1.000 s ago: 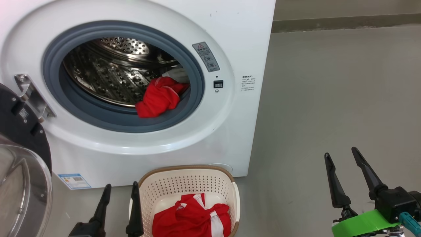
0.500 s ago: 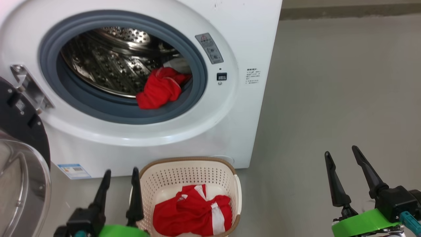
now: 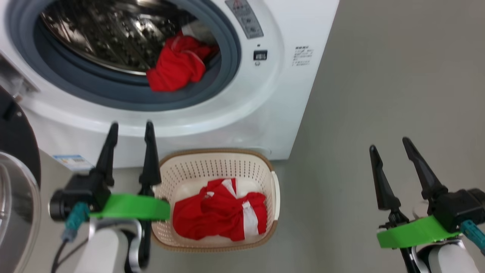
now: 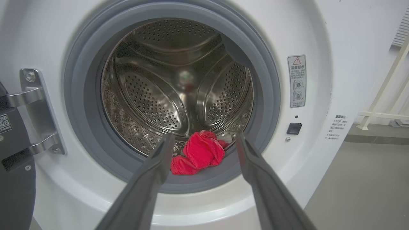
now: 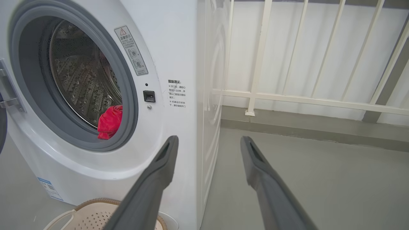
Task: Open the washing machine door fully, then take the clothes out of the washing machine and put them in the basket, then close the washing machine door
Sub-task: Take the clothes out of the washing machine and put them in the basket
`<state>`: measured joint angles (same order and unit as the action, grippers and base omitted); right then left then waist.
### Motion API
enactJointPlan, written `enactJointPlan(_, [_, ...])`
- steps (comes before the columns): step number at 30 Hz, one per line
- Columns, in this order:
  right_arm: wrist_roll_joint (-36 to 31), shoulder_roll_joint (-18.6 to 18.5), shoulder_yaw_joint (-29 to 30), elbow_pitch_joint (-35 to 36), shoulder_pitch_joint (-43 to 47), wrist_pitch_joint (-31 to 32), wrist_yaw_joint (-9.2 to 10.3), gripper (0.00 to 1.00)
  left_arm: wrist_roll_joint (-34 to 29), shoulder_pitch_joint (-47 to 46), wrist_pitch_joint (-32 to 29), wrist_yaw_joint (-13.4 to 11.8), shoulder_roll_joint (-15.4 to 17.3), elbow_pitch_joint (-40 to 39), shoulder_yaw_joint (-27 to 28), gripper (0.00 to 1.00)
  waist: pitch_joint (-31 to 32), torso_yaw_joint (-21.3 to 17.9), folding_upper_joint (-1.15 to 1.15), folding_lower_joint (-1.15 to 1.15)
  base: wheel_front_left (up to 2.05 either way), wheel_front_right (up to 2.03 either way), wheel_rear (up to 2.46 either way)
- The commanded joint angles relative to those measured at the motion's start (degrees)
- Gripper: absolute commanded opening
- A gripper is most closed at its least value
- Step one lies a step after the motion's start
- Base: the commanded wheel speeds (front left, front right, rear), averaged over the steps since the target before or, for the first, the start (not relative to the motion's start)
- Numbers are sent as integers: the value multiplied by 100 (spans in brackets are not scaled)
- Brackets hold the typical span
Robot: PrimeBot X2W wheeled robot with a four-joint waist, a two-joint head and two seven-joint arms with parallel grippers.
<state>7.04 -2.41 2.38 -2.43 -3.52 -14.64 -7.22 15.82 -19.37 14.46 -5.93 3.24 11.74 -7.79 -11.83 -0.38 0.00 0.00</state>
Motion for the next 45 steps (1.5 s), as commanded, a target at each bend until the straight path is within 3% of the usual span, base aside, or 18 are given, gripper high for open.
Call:
enactJointPlan(1, [32, -47, -156, 144, -212, -36, -26, 100, 27, -230, 53, 44, 108, -84, 174, 100, -351, 29, 0, 0, 0, 0, 0])
enactJointPlan(19, [143, -47, -471, 174, -998, -36, -26, 100, -18, -2727, 53, 291, 106, 1249, 532, 100, -1682, -178, 0, 0, 0, 0, 0])
enactJointPlan(24, [76, -47, -487, 190, -1117, -36, -26, 100, 176, -3295, 53, 513, 101, 1481, 784, 100, -1992, -193, 0, 0, 0, 0, 0])
enactJointPlan(29, [41, -62, -504, 178, -1265, -36, -26, 100, 467, -3869, 53, 905, 156, 1940, 976, 100, -2254, -260, 0, 0, 0, 0, 0])
enactJointPlan(35, [97, -87, -563, 91, -1385, -36, -26, 100, 522, -4444, 46, 1029, 285, 2543, 970, 100, -2424, -314, 0, 0, 0, 0, 0])
enactJointPlan(45, [176, -91, -705, -56, -1496, -36, -26, 100, 403, -5378, -708, 1053, 540, 3646, 689, 100, -2555, -427, 0, 0, 0, 0, 0])
